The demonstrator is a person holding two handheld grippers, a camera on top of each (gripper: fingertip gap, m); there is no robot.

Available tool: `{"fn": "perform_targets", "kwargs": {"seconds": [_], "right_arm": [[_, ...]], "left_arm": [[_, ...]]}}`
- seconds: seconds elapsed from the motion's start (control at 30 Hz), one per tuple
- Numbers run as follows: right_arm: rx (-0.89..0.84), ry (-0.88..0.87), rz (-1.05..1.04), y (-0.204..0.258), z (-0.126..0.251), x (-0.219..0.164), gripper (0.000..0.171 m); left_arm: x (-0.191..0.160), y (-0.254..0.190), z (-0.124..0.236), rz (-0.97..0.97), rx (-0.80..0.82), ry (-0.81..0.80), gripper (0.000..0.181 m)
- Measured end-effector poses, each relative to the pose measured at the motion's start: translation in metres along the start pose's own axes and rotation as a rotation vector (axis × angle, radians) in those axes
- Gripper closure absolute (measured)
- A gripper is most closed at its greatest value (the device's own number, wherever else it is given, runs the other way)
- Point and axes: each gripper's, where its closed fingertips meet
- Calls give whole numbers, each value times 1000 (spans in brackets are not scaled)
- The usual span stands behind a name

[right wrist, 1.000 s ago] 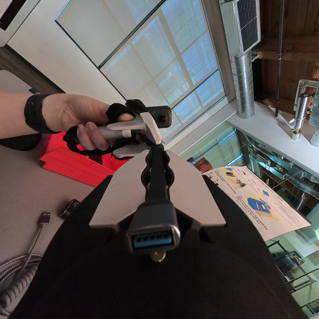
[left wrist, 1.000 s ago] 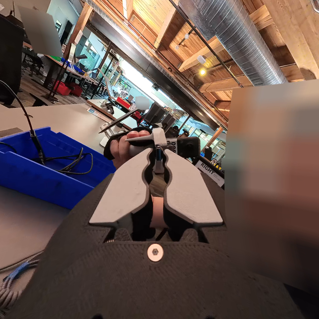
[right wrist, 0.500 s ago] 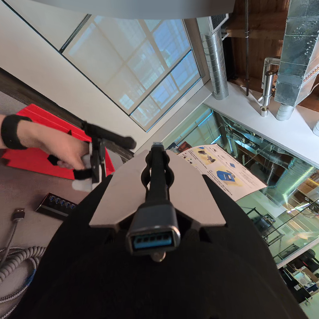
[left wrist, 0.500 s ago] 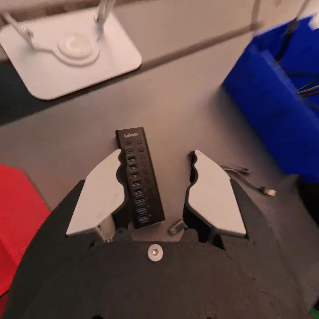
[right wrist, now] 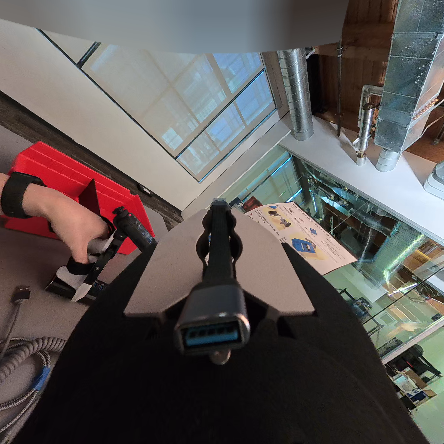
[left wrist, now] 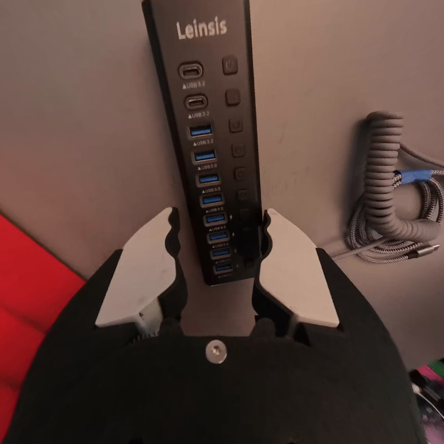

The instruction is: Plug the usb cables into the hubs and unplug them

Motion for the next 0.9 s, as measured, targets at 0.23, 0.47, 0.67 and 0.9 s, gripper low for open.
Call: {"fn": "perform_targets", "kwargs": {"seconds": [0.23,0.47,0.67,0.9], "right_arm": [[-9,-21,-39,-8,5,2,158],[-74,21,-114,-29,8,-15,158],[-105,-26,-117,-38,22,1,158],[-111,-38,-107,-39,27,8,158]], "left_arm": [[-2,-5,1,-25,-35,25,124],[-2,11,10,-288,377,123,125],[3,12,19,-559,774,208,125],[0,-5,18,-603,799,182,130]]}}
Point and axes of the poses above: each gripper's, where its closed fingertips meet, z back along the fingers, x out of its top, y = z × x across the jaws, and after that the axes turned 8 degrees about -z, right-handed
